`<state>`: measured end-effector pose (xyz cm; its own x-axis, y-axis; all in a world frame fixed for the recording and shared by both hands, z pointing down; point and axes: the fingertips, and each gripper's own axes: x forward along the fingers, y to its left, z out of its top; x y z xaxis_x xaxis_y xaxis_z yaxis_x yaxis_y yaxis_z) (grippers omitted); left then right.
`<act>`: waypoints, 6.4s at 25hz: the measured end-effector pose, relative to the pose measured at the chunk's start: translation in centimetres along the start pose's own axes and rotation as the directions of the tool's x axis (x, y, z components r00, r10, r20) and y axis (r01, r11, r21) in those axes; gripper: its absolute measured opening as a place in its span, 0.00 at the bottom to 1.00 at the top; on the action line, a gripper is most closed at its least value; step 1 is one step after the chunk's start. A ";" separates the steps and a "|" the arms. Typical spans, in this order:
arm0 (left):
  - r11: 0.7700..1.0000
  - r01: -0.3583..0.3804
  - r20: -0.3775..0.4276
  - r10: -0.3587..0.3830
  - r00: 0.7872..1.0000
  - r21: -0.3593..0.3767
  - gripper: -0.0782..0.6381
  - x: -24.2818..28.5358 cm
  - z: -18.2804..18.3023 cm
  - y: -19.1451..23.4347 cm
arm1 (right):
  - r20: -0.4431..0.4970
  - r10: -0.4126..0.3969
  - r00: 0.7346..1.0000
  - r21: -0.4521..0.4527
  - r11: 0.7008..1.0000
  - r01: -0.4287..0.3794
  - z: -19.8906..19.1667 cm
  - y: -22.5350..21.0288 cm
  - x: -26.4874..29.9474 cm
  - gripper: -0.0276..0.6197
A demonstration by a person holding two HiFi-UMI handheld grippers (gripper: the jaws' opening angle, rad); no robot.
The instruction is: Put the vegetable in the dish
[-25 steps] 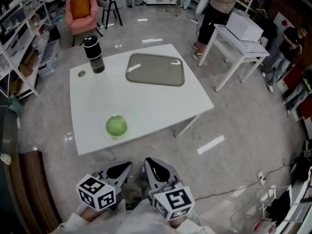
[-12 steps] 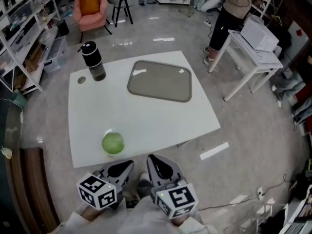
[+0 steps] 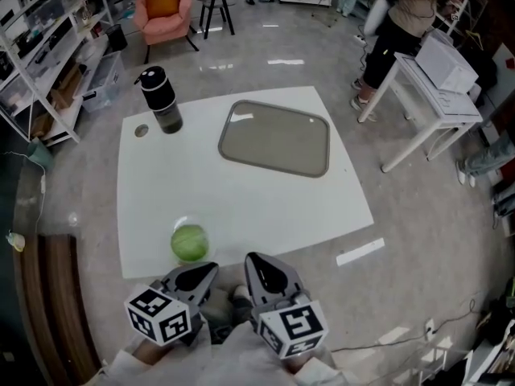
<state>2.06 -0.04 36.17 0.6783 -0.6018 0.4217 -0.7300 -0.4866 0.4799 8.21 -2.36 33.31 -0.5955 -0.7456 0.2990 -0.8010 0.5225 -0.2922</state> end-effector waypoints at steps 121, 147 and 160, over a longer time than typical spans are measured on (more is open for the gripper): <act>0.680 -0.228 -0.124 0.199 0.972 -0.697 0.19 -2.0 -10.8 22.8 | -0.526 0.028 0.850 0.387 0.898 0.210 -19.1 0.9 15.0 0.18; 0.789 -0.272 -0.169 0.214 0.962 -0.551 0.18 -2.0 -10.6 22.3 | -0.496 0.000 0.868 0.372 0.904 0.213 -19.0 1.0 14.7 0.15; 0.841 -0.290 -0.200 0.220 0.955 -0.457 0.18 -1.8 -10.4 22.1 | -0.492 -0.014 0.870 0.354 0.910 0.215 -18.8 0.8 14.3 0.14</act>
<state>-14.39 -3.15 54.03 0.5036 -0.5547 0.6623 -0.7724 0.0543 0.6328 -2.12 -4.82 54.44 -0.5373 -0.4531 0.7114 -0.8352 0.1687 -0.5234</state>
